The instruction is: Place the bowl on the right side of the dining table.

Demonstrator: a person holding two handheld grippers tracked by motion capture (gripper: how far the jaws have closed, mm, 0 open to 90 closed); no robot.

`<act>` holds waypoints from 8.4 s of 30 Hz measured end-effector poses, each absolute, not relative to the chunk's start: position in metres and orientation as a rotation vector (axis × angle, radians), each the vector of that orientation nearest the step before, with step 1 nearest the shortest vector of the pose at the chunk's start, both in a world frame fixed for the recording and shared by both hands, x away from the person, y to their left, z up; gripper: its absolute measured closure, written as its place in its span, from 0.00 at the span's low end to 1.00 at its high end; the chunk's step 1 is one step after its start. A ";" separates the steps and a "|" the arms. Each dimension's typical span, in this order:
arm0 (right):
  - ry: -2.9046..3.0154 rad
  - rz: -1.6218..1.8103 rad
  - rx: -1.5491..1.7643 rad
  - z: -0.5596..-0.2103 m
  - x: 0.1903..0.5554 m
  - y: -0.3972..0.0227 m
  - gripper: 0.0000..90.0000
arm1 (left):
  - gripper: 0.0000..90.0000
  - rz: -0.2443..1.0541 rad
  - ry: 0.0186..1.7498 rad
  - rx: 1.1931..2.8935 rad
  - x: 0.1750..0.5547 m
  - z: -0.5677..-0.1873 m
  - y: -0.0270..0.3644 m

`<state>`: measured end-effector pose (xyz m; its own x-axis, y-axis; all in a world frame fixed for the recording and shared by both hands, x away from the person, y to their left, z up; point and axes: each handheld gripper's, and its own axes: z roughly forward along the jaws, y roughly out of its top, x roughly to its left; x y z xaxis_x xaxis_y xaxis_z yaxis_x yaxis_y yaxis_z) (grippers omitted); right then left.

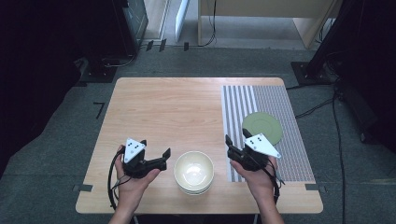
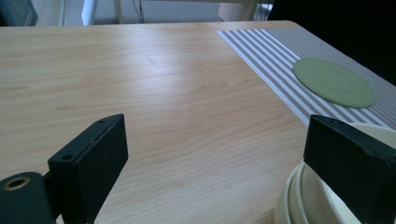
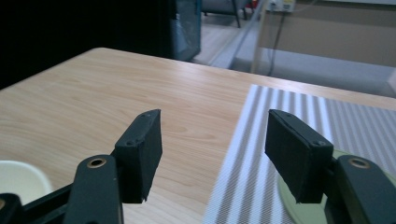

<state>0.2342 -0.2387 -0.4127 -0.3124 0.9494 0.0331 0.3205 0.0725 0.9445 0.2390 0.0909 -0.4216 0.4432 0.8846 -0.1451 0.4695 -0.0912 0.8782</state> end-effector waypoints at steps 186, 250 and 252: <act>1.810 1.346 1.359 -0.417 0.223 -0.230 0.94 | 0.00 0.539 1.439 1.786 0.262 -0.506 0.197; 1.591 1.260 1.521 -0.412 0.238 -0.309 0.94 | 0.00 0.620 1.488 1.947 0.267 -0.520 0.187; 1.594 1.245 1.515 -0.412 0.240 -0.311 0.94 | 0.00 0.620 1.488 1.947 0.267 -0.520 0.187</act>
